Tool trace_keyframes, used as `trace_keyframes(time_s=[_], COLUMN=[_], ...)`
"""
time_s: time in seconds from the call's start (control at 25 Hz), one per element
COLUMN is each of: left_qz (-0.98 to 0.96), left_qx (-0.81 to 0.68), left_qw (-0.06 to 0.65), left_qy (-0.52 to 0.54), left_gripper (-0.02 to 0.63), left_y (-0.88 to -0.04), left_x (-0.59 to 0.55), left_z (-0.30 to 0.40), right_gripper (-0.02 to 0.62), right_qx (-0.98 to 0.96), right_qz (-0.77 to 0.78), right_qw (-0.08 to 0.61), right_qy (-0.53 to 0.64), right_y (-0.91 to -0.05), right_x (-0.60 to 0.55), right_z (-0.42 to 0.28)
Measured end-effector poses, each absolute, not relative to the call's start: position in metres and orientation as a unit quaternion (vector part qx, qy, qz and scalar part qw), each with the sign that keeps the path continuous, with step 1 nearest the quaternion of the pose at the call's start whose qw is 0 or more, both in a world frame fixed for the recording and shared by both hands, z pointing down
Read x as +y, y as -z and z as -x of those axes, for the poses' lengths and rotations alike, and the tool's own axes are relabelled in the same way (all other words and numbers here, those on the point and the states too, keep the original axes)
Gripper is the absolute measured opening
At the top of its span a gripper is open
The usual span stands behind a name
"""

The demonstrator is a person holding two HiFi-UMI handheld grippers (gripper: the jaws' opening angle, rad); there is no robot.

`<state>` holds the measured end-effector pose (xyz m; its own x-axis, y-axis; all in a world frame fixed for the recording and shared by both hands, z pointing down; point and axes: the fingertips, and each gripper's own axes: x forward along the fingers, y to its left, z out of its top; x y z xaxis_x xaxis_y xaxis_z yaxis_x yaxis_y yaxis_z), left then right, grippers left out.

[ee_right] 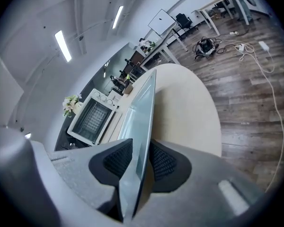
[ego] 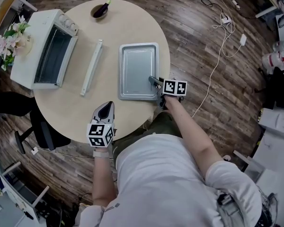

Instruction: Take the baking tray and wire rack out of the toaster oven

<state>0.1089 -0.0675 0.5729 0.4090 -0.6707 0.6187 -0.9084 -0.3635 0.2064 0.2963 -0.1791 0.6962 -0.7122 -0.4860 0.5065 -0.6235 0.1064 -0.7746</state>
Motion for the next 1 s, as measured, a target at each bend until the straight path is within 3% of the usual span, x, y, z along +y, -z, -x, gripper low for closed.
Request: trace_keyframes(time_s=[0.44, 0.8, 1.0], left_qz=[-0.792, -0.797, -0.799], left_qx=[-0.498, -0.493, -0.493], left_qw=[0.273, 0.272, 0.273], left_qy=[-0.222, -0.217, -0.211], left_gripper=[-0.003, -0.003, -0.003], left_y=[-0.575, -0.575, -0.574], left_x=[-0.069, -0.075, -0.076], left_z=[-0.109, -0.101, -0.092], right_gripper=[0.126, 0.21, 0.21], right_qx=[-0.746, -0.743, -0.75], right_qz=[-0.401, -0.429, -0.445], right_qw=[0.127, 0.178, 0.195], right_qy=[-0.517, -0.482, -0.449], right_y=[-0.71, -0.717, -0.711], right_x=[-0.172, -0.17, -0.171], right_z=[-0.313, -0.327, -0.335])
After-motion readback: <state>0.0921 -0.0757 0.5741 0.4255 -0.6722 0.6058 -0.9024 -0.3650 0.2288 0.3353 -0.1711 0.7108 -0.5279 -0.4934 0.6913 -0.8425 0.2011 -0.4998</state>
